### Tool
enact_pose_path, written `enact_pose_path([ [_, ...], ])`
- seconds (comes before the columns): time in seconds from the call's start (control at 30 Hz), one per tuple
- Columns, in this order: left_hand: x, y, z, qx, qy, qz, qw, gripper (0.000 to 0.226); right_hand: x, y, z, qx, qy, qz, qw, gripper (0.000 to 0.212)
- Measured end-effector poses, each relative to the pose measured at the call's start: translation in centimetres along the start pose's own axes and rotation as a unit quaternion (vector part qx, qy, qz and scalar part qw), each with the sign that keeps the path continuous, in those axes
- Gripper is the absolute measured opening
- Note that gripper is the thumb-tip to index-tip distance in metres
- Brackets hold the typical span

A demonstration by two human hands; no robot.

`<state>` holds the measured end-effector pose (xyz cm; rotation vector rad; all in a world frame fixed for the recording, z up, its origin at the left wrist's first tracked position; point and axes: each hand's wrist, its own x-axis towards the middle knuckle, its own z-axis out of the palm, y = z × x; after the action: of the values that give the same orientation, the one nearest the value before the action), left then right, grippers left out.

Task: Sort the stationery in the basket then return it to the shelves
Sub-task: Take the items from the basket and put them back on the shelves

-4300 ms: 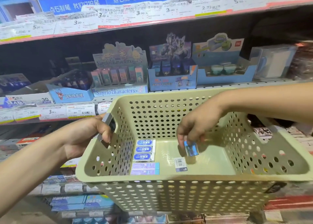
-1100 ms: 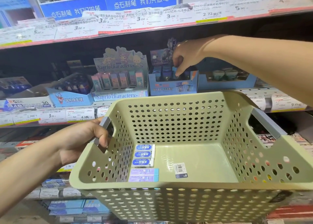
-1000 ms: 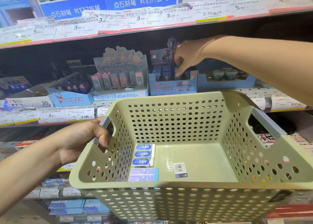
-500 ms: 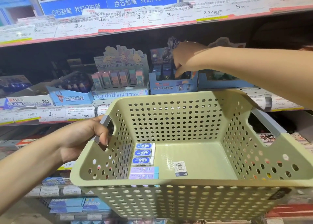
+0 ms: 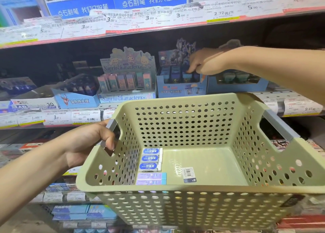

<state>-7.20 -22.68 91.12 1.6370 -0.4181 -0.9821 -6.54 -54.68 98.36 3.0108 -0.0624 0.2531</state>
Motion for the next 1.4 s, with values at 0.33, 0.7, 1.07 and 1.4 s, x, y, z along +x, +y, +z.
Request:
enact_pose_path([
  [0.33,0.0,0.3,0.4,-0.013,0.024,0.005,1.0,0.061,-1.4,0.3,0.2,0.028,0.025,0.007,0.999,0.029],
  [0.7,-0.2,0.5,0.7,-0.015,0.05,-0.003,0.999,0.065,-0.6,-0.4,0.4,0.039,0.023,0.026,0.999,0.043],
  [1.07,-0.3,0.1,0.9,-0.005,0.056,-0.015,0.998,0.05,-7.6,-9.9,3.0,0.073,0.01,-0.404,0.912,0.024],
  [1.4,-0.8,-1.0,1.4,-0.018,0.083,-0.021,0.996,0.067,-7.0,-15.0,10.0,-0.077,-0.237,-0.444,0.861,0.039],
])
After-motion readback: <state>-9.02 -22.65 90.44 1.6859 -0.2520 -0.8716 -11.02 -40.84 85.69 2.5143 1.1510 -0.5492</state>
